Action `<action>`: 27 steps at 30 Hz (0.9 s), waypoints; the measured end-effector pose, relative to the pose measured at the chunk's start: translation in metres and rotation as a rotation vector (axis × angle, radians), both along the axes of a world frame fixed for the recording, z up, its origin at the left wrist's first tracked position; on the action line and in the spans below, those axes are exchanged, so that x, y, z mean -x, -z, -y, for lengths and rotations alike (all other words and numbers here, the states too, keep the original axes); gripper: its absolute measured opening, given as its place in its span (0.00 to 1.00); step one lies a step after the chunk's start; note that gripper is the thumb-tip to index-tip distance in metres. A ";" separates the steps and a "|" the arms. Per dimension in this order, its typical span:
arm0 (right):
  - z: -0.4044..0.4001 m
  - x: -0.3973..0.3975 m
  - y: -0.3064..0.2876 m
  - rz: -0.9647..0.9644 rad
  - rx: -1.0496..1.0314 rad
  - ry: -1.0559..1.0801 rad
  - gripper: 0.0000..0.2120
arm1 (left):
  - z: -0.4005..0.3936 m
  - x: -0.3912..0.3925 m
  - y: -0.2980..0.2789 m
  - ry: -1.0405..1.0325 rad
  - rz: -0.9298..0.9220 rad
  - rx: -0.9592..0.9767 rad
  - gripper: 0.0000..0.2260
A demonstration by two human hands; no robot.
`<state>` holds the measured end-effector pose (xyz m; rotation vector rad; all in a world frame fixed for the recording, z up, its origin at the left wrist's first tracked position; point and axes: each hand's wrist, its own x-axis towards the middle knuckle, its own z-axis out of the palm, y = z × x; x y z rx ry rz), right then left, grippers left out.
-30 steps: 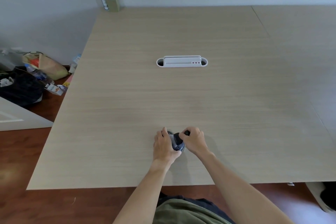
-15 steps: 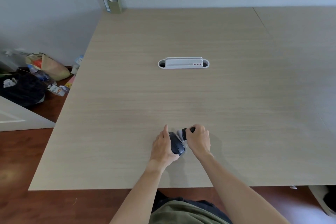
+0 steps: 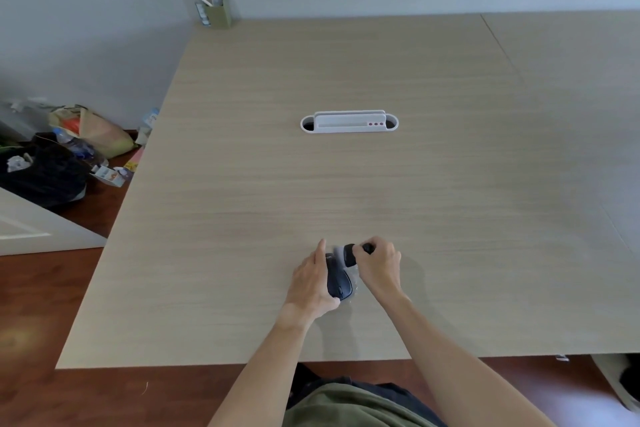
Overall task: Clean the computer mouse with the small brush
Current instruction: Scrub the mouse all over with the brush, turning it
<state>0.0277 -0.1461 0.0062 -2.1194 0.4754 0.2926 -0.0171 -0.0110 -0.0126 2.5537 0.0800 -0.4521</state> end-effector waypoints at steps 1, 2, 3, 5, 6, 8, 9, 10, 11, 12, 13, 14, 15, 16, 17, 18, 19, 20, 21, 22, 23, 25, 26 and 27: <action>0.000 0.000 -0.001 -0.011 -0.038 -0.023 0.07 | 0.000 0.000 0.000 0.001 0.002 0.001 0.52; 0.000 0.000 -0.001 -0.038 -0.067 -0.064 0.07 | 0.000 0.001 0.001 0.001 0.001 0.004 0.52; 0.001 0.000 0.001 -0.069 -0.083 -0.111 0.07 | 0.000 0.001 0.001 -0.001 -0.002 0.008 0.52; 0.003 0.000 0.004 -0.097 -0.056 -0.138 0.07 | 0.000 0.000 0.001 0.001 -0.012 0.009 0.52; 0.005 -0.001 0.005 -0.085 -0.020 -0.106 0.07 | -0.001 -0.001 0.001 0.007 -0.017 0.008 0.52; 0.009 -0.003 0.005 -0.057 0.054 -0.030 0.06 | -0.002 -0.003 0.003 0.018 -0.023 0.007 0.52; 0.009 -0.004 0.004 -0.043 0.058 -0.013 0.05 | -0.002 -0.004 0.003 0.020 -0.028 0.009 0.51; 0.010 -0.004 0.001 -0.031 0.036 -0.005 0.05 | -0.002 -0.004 0.003 0.019 -0.036 0.012 0.51; 0.010 -0.004 -0.002 -0.022 0.003 -0.004 0.05 | -0.001 -0.004 0.003 0.014 -0.042 0.014 0.50; 0.009 -0.003 -0.004 -0.018 -0.028 -0.011 0.05 | 0.001 -0.004 0.003 0.007 -0.043 0.019 0.50; 0.009 -0.002 -0.006 -0.025 -0.059 -0.028 0.05 | 0.004 -0.004 0.003 -0.006 -0.039 0.028 0.50; 0.009 -0.001 -0.004 -0.048 -0.093 -0.054 0.04 | 0.008 -0.003 0.004 -0.033 -0.034 0.040 0.50; 0.009 0.001 -0.002 -0.080 -0.119 -0.084 0.04 | 0.012 -0.002 0.003 -0.079 -0.034 0.048 0.50; 0.009 0.003 0.001 -0.105 -0.118 -0.106 0.04 | 0.016 -0.001 0.004 -0.139 -0.035 0.047 0.49; 0.008 0.004 0.003 -0.110 -0.094 -0.112 0.04 | 0.019 0.000 0.004 -0.203 -0.035 0.039 0.47; 0.008 0.005 0.005 -0.099 -0.049 -0.097 0.04 | 0.021 0.000 0.004 -0.257 -0.041 0.032 0.45; 0.009 0.006 0.006 -0.080 0.001 -0.071 0.04 | 0.023 0.000 0.003 -0.297 -0.058 0.036 0.43; 0.011 0.006 0.007 -0.056 0.045 -0.051 0.04 | 0.024 0.000 0.003 -0.325 -0.079 0.055 0.41; 0.012 0.006 0.006 -0.033 0.071 -0.040 0.04 | 0.026 -0.001 0.003 -0.344 -0.099 0.082 0.40; 0.013 0.006 0.005 -0.011 0.073 -0.035 0.04 | 0.026 -0.001 0.004 -0.356 -0.111 0.107 0.40; 0.014 0.006 0.003 0.000 0.046 -0.031 0.04 | 0.027 -0.001 0.005 -0.362 -0.116 0.122 0.39; 0.014 0.006 0.000 -0.005 -0.039 -0.051 0.04 | 0.027 -0.002 0.006 -0.367 -0.120 0.129 0.37; 0.013 0.006 0.000 -0.025 -0.071 -0.084 0.04 | 0.027 -0.003 0.006 -0.370 -0.122 0.129 0.35; 0.013 0.007 0.001 -0.052 -0.087 -0.118 0.04 | 0.027 -0.003 0.006 -0.372 -0.124 0.127 0.33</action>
